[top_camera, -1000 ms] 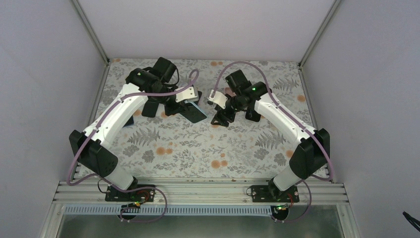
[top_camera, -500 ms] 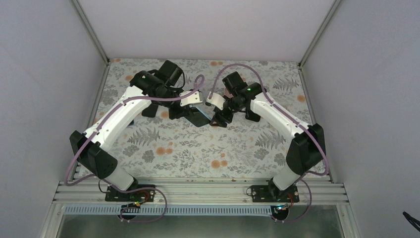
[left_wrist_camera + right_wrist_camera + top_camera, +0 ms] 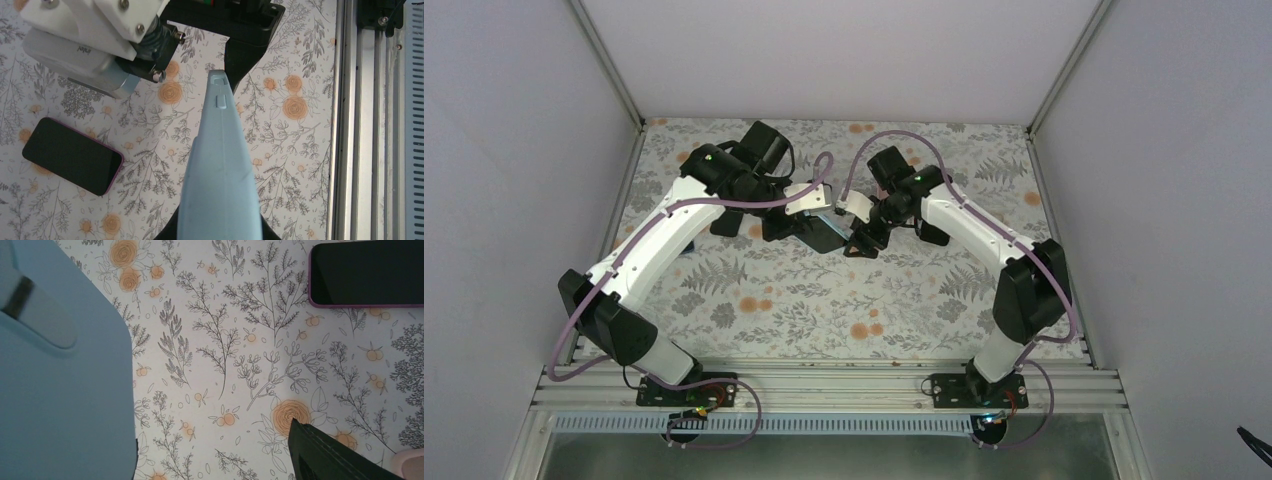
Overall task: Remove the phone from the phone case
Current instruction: Remove the phone case from the phone.
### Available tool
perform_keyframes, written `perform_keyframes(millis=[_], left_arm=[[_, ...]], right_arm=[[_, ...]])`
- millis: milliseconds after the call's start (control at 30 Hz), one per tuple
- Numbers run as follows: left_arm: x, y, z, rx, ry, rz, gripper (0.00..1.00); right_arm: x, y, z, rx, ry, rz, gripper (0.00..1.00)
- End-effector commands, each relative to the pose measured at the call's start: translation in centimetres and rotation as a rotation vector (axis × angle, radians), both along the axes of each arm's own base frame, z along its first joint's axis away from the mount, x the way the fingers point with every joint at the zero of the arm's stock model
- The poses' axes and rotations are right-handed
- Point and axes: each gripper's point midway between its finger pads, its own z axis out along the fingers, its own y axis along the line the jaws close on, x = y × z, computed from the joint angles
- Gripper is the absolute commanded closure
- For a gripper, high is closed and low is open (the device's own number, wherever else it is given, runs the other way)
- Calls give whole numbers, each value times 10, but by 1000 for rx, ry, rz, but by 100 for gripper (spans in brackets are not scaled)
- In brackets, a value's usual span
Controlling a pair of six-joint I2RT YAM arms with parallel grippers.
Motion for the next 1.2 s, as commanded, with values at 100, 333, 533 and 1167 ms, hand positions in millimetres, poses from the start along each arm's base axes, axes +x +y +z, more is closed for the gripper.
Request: perform_keyframes(millis=[100, 333, 533, 1167], left_arm=[[-42, -8, 35, -130, 12, -122, 98], [-58, -7, 34, -162, 49, -162, 98], [-60, -15, 37, -202, 76, -181, 98], [-36, -12, 14, -121, 13, -123, 98]], right_arm=[[35, -8, -5, -2, -45, -41, 23], [52, -5, 6, 39, -36, -33, 23], [63, 3, 13, 52, -31, -24, 24], [-49, -38, 58, 201, -37, 107, 22]])
